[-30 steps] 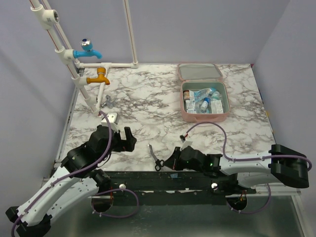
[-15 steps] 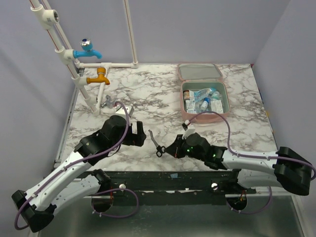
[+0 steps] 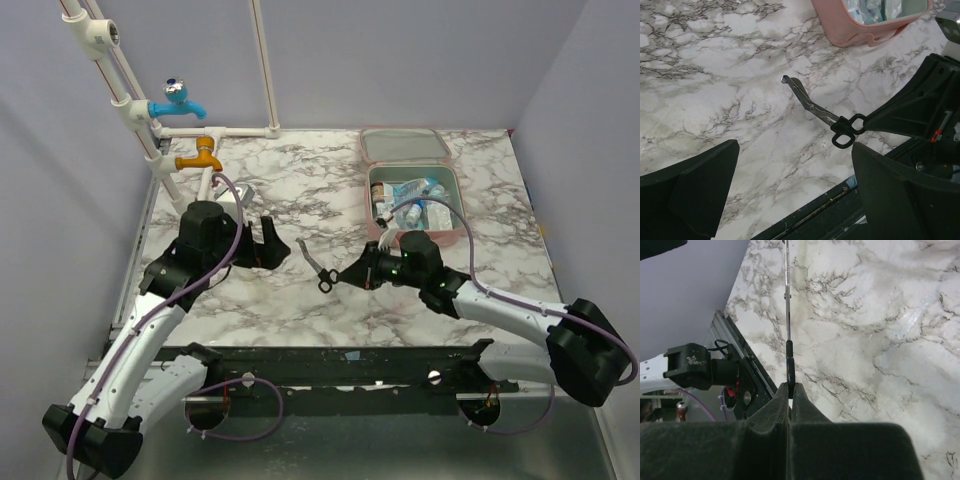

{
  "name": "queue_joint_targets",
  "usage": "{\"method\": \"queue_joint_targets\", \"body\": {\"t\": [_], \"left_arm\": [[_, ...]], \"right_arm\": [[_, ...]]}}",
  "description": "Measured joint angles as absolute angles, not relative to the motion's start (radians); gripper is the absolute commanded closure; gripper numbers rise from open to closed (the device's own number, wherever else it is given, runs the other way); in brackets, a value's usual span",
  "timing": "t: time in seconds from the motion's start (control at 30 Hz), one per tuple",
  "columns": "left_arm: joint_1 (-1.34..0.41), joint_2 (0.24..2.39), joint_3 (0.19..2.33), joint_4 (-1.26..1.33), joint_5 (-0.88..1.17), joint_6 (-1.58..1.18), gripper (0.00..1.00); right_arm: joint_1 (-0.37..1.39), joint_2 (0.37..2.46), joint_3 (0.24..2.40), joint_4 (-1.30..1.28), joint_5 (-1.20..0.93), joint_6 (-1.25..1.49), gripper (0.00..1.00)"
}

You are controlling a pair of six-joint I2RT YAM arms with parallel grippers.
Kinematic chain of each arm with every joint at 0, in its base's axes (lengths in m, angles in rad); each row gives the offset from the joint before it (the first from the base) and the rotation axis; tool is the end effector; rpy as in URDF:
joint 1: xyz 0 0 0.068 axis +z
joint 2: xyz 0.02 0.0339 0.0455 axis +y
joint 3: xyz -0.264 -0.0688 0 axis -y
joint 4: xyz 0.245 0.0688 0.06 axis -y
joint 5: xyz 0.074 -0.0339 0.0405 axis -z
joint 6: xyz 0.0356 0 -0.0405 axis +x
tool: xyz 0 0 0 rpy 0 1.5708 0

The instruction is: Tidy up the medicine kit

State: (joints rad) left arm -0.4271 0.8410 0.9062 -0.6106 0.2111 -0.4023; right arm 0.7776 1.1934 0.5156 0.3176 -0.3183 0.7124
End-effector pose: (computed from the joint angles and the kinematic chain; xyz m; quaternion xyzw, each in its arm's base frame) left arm 0.1585 -0.0803 0.3297 0.0624 0.8659 -0.2806 0.4095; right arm 0.1718 0.1848 0.2140 -0.1166 0.8086 0.4767 0.3246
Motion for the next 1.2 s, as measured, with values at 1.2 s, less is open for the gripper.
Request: {"method": "queue_joint_targets", "body": {"t": [1.2], "left_arm": [[-0.202,0.769,0.748,-0.418,0.928,-0.482,0.15]], "right_arm": [[0.626,1.384,0.603,0.754,-1.116,0.904,0.99]]}}
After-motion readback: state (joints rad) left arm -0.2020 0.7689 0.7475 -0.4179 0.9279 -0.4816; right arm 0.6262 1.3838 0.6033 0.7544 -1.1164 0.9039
